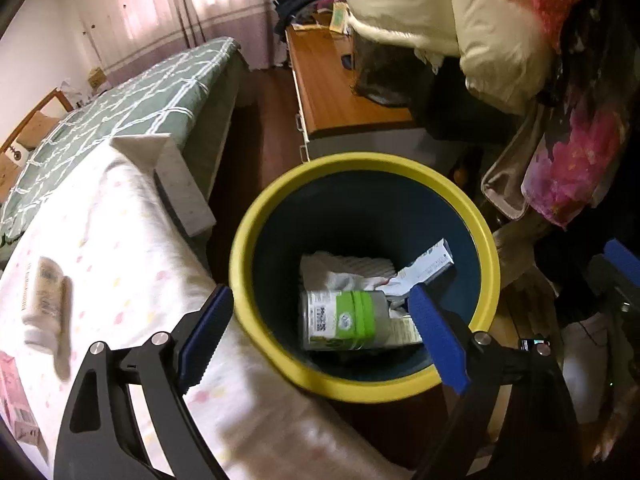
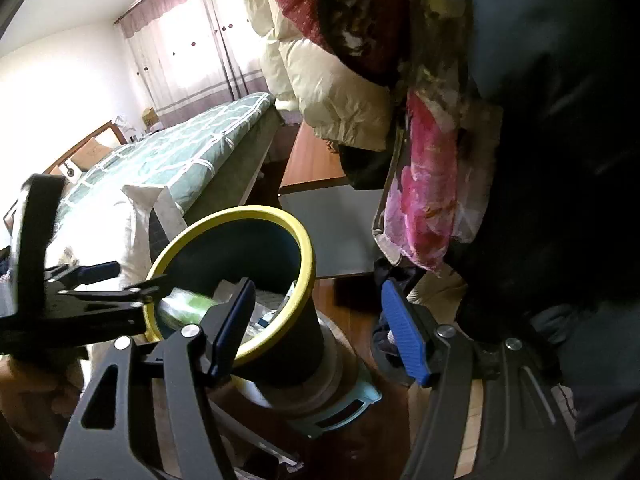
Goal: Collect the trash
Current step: 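Carry the green jar with the left tool over the bin and drop it, then reach the right tool to the white pill bottle and grasp it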
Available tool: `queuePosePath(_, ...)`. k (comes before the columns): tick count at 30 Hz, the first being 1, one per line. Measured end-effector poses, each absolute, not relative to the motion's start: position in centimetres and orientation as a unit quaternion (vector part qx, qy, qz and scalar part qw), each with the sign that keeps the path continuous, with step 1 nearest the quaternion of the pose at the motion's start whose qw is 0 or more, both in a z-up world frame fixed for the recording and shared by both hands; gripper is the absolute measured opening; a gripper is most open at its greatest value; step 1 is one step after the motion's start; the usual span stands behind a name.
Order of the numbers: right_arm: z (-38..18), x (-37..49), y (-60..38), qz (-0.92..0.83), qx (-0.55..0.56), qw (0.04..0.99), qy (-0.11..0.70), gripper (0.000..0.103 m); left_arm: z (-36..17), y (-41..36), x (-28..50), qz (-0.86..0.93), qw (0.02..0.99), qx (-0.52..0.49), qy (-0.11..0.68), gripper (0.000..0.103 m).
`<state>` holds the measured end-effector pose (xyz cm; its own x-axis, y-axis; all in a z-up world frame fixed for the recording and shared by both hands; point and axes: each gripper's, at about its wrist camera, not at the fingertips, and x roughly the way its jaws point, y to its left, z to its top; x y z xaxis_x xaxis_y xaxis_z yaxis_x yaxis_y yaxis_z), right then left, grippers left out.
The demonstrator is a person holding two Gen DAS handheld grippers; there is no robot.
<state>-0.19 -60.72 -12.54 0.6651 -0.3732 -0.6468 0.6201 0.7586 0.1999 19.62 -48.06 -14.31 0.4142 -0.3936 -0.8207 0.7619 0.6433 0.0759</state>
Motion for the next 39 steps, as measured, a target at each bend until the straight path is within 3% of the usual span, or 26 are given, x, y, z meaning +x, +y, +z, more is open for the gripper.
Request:
queuePosePath(11,-12.6,3.2,-57.6,-0.245,0.184,0.898,0.316,0.063,-9.8,-33.9,19.3,-0.289,0.872,0.147,0.368,0.094)
queuePosePath(28,-9.1,16.6,-43.6,-0.099,0.121,0.93,0.333,0.063,-9.2,-8.6,22.9,-0.074,0.941,0.05,0.326,0.095)
queuePosePath(39,-9.5,28.8,-36.4,-0.042,0.122,0.912,0.388,0.063,-10.5,-4.6,24.1,-0.039,0.947,0.018,0.32,0.096)
